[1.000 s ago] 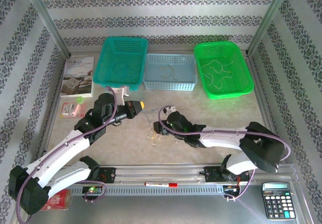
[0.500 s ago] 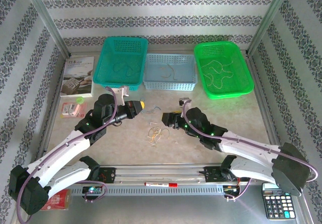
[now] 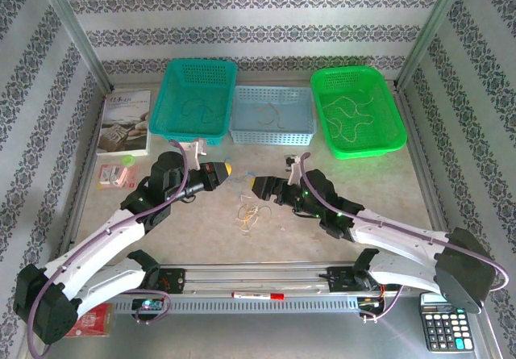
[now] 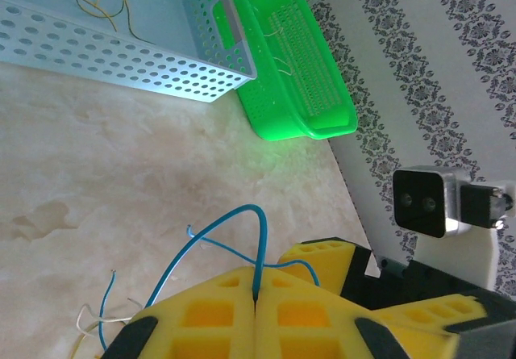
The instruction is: Untangle the cables
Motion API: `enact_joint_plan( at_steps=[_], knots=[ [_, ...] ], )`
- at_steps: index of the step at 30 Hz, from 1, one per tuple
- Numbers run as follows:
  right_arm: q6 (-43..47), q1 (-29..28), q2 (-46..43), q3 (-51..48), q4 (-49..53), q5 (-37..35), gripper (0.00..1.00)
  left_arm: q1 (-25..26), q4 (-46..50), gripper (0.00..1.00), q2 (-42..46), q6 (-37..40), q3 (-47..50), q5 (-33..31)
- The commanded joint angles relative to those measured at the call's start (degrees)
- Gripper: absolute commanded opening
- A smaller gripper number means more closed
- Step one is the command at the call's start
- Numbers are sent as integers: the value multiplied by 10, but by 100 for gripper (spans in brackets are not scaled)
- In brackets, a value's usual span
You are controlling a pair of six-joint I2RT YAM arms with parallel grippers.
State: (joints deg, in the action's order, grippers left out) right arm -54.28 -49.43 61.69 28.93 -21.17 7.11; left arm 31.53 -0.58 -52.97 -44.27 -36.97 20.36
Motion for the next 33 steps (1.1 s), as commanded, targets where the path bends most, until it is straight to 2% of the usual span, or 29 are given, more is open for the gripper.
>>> enact_joint_plan(
  at_steps=[1,12,22,26,33],
  knots=[
    [-41,-12,3,22,-49,14,83,7,-28,0,6,-9,8,-3],
    [-124,-26,77,46,-154,29,86,7,-29,0,10,-9,9,-4],
    [-167,11,157,47,-264,3,77,6,-27,0,19,-14,14,0],
    [-178,38,177,49,-287,9,65,7,-27,0,22,-16,16,1],
    [-195,69,210,63,-310,51,31,7,-33,0,20,-17,18,5]
  ],
)
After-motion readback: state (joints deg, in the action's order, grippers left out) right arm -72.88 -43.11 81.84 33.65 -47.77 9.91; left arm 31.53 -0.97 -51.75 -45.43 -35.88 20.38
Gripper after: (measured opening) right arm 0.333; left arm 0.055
